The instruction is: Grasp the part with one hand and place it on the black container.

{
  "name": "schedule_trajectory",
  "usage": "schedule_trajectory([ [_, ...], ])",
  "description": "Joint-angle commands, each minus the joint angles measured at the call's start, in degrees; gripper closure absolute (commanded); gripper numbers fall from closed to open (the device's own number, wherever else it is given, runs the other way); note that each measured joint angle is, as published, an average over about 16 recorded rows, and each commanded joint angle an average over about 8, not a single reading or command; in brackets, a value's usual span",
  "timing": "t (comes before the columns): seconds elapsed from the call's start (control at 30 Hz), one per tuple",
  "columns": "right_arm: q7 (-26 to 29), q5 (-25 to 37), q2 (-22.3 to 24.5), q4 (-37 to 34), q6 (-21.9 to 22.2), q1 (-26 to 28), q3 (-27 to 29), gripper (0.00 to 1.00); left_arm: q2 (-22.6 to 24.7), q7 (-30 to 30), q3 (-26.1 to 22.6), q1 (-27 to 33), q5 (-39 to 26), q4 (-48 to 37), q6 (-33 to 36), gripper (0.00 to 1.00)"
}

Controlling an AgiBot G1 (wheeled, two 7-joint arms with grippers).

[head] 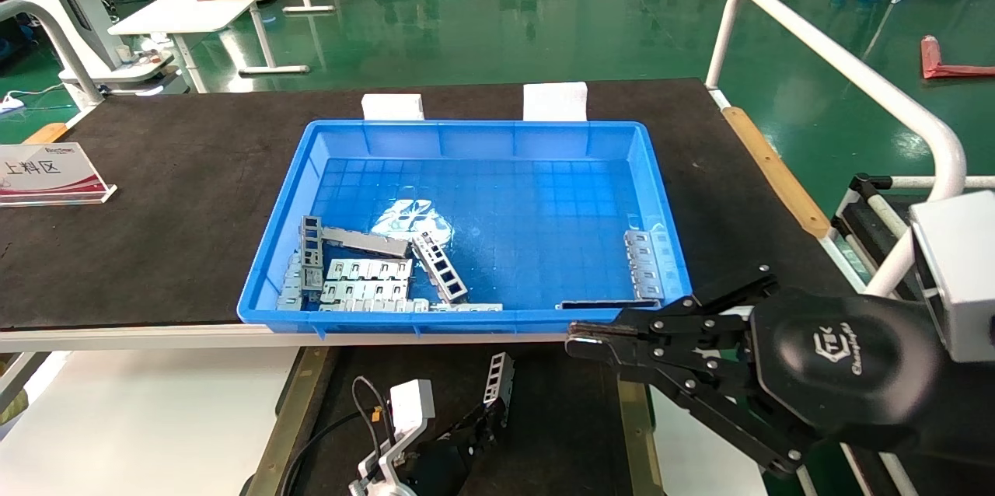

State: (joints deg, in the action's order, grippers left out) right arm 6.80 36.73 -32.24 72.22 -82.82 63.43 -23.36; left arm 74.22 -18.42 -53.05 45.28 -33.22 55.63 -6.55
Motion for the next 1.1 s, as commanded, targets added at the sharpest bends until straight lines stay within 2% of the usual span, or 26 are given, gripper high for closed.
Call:
schedule_trajectory([
  [0.03, 0.0, 0.0, 0.0, 0.0, 0.0, 0.0, 0.0, 0.00, 0.2, 0.1, 0.4, -0.2, -0.3, -0.1, 0.0, 0.00],
  [0.37, 0.0, 0.0, 0.0, 0.0, 0.0, 0.0, 0.0, 0.00, 0.3, 0.5, 1.2, -0.8, -1.4, 0.1, 0.5, 0.00],
  [0.6, 0.0, 0.0, 0.0, 0.0, 0.0, 0.0, 0.0, 0.00, -1.8, 1.7, 0.8, -0.7, -2.8, 2.4, 3.3, 0.00],
  [0.83, 0.0, 0.0, 0.0, 0.0, 0.0, 0.0, 0.0, 0.00, -6.8, 2.1, -0.1, -1.0, -3.2, 6.5, 8.2, 0.00],
  [1.1, 0.0, 0.0, 0.0, 0.0, 0.0, 0.0, 0.0, 0.00, -16.2, 1.6, -2.7, -0.8, -3.5, 13.6, 16.7, 0.00],
])
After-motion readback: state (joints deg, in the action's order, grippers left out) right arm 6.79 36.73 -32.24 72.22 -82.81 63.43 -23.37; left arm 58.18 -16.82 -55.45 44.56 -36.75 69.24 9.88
